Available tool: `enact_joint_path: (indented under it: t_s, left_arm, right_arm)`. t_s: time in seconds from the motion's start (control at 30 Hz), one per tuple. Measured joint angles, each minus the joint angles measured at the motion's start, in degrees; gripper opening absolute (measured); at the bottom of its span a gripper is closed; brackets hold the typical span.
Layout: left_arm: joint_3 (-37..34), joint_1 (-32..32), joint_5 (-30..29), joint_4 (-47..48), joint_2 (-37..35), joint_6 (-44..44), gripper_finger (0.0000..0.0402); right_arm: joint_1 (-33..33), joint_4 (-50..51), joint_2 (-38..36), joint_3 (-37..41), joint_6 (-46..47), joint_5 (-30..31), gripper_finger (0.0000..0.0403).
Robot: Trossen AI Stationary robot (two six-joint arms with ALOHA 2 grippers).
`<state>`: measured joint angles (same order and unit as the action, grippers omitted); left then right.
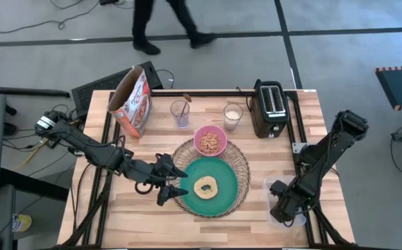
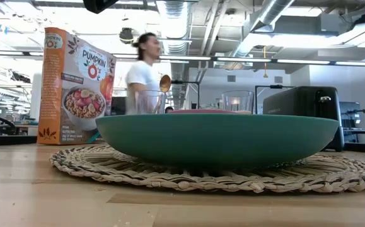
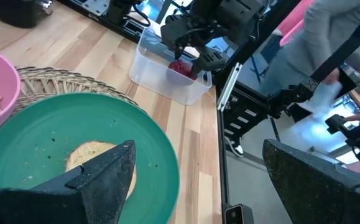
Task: Arrange a breakfast setting
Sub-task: Put the red apple to the top right of the green plate
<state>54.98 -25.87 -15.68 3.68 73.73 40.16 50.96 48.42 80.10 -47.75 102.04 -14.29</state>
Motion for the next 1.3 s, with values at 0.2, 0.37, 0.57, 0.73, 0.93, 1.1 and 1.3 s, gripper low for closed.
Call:
enact_joint_path:
  t_s: [0.2,0.37,0.57,0.73,0.93,1.1,1.3]
  left_arm:
    - [0.0,-0.01,-0.11,-0.04,-0.01,-0.46,0.0336]
    - [0.0,-0.01,-0.13,-0.02,0.0,-0.46,0.0336]
    - [0.01,-0.02,-0.15,-0.02,0.0,-0.47,0.0336]
    - [0.01,0.0,-0.15,0.16,0.0,-0.48,0.0336]
    - [0.0,0.02,-0.15,0.85,0.0,-1.11,0.0336]
    - [0.0,0.02,-0.15,0.88,0.0,-1.55,0.0336]
    - [0.0,0.2,-0.09,0.89,0.0,-1.56,0.0336]
  right_arm:
    - [0.07,-1.39,3.44,-0.02,-0.5,-0.66,0.0368]
    - [0.07,-2.85,6.3,-0.02,-1.39,-0.65,0.0366]
    - [0.35,-3.1,7.38,-0.02,-1.67,-0.64,0.0328]
    - [0.28,-2.55,6.05,-0.02,-1.59,-0.55,0.0301]
    - [-0.2,-2.04,2.74,-0.02,-1.25,1.07,0.0304]
    - [-1.78,0.4,-2.18,-1.45,-2.83,1.63,0.0303]
    - [-5.08,6.81,-8.13,-6.85,-9.37,5.14,0.0303]
